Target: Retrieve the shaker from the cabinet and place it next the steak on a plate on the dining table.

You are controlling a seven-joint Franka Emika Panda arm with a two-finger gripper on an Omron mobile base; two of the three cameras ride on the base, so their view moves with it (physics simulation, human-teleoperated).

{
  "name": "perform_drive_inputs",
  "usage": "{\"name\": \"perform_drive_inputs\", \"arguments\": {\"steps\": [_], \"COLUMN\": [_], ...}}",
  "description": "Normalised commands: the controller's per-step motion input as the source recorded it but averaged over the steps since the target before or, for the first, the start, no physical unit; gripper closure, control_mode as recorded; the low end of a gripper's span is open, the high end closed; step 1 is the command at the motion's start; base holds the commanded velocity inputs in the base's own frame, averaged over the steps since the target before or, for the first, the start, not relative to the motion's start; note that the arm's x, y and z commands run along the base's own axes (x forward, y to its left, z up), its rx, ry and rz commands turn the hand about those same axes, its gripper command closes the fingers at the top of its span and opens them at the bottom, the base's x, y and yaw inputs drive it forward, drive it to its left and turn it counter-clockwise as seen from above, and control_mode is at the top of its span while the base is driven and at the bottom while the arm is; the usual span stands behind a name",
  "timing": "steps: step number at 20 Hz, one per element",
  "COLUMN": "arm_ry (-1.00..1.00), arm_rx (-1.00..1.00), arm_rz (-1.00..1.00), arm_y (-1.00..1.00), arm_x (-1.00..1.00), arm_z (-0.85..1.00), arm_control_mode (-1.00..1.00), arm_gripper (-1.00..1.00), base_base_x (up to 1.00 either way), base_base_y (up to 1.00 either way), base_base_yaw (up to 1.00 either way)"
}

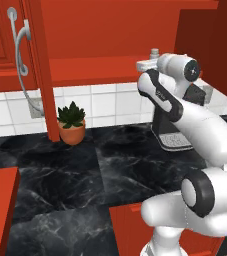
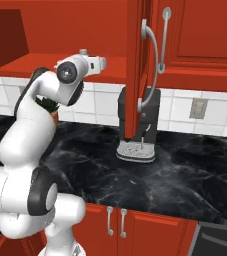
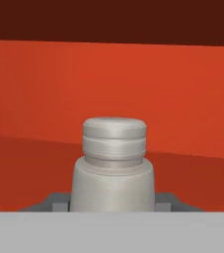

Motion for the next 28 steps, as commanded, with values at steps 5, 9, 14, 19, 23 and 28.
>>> {"name": "perform_drive_inputs", "arguments": {"steps": [5,9,14,19,23,28], "arm_ry": [-0.07,0.06,0.24,0.43,0.18,-0.04], "arm_rx": [0.02,-0.01,-0.01,0.0,0.0,0.05], "arm_rz": [0.0,0.0,0.06,0.09,0.0,-0.03], "arm_y": [-0.19,0.05,0.03,0.0,0.13,0.09], "arm_x": [-1.0,-1.0,-1.0,-1.0,-1.0,-0.96], "arm_z": [0.23,-0.07,-0.03,-0.1,-0.52,-0.63], "arm_control_mode": [-1.0,-1.0,-1.0,-1.0,-1.0,-1.0], "arm_gripper": [1.0,1.0,1.0,1.0,1.0,1.0], "base_base_x": [0.0,0.0,0.0,0.0,0.0,0.0], "base_base_y": [0.0,0.0,0.0,0.0,0.0,0.0], "base_base_yaw": [0.0,0.0,0.0,0.0,0.0,0.0]}}
